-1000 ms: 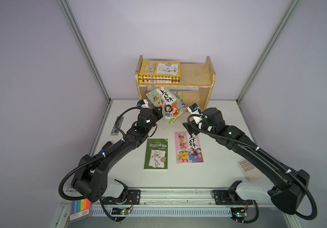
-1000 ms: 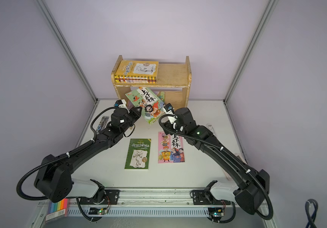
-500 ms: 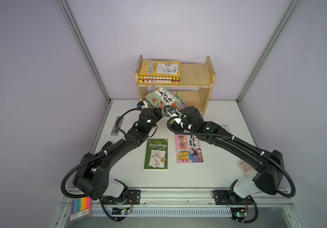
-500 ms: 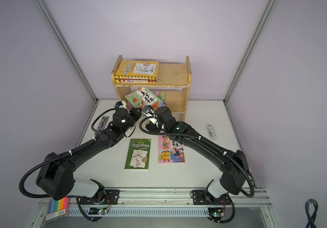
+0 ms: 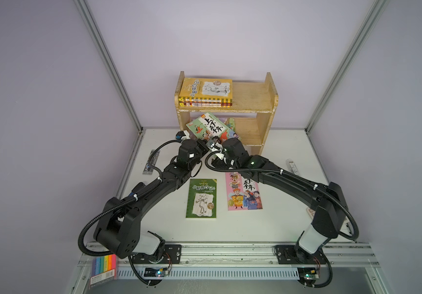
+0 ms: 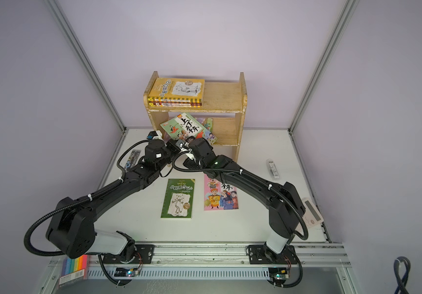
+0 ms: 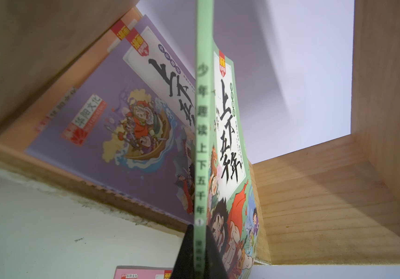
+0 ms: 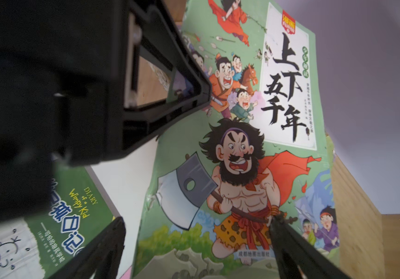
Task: Stacking books/files
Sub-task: Place the book at the bookshelf.
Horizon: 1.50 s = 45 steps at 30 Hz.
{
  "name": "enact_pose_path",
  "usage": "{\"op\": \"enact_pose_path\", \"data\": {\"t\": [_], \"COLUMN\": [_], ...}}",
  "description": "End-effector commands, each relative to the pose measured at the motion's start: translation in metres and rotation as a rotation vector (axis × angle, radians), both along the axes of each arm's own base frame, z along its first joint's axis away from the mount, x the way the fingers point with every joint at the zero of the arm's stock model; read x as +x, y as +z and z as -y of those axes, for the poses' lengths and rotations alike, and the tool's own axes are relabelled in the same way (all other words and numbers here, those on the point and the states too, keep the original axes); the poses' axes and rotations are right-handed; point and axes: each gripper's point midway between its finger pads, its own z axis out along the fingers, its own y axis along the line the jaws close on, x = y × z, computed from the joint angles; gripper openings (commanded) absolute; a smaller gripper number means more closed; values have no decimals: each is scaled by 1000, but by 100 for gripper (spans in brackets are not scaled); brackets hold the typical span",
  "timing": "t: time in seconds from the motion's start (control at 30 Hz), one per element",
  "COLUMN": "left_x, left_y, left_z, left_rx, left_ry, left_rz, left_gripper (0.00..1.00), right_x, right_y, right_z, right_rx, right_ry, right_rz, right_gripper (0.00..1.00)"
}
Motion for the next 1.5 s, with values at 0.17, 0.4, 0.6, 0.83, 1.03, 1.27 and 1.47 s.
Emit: {"op": "enact_pose_path", "data": {"t": [0.17, 0.4, 0.6, 0.83, 1.03, 1.27, 1.47], "left_x": [1, -1, -4, -9, -23, -46, -64], "left_y": [4, -3, -6, -7, -6, 2, -5], "left_z": [-6, -9, -13, -12, -21, -40, -55], "left_rx": [-17, -23, -14, -17, -11, 42, 94], "left_ry": [14, 19, 22, 2, 14, 51, 80], "left_rz": [9, -6, -14, -16, -13, -3, -37], "left_gripper": [23, 31, 34, 38, 42, 49, 59], "right_x": [20, 27, 27, 29, 35, 45, 53], "right_y": [13, 9, 3, 1, -1, -3, -14], "right_z": [14, 19, 28, 42, 57, 75, 87], "right_rx": [-63, -113, -131, -109, -97, -79, -75], "right_ry": [-105, -132, -150, -174, -199, -237, -281], "right_rz": [100, 115, 90, 36, 16, -3, -59], "right_gripper": [95, 96, 97, 98, 99, 99, 99]}}
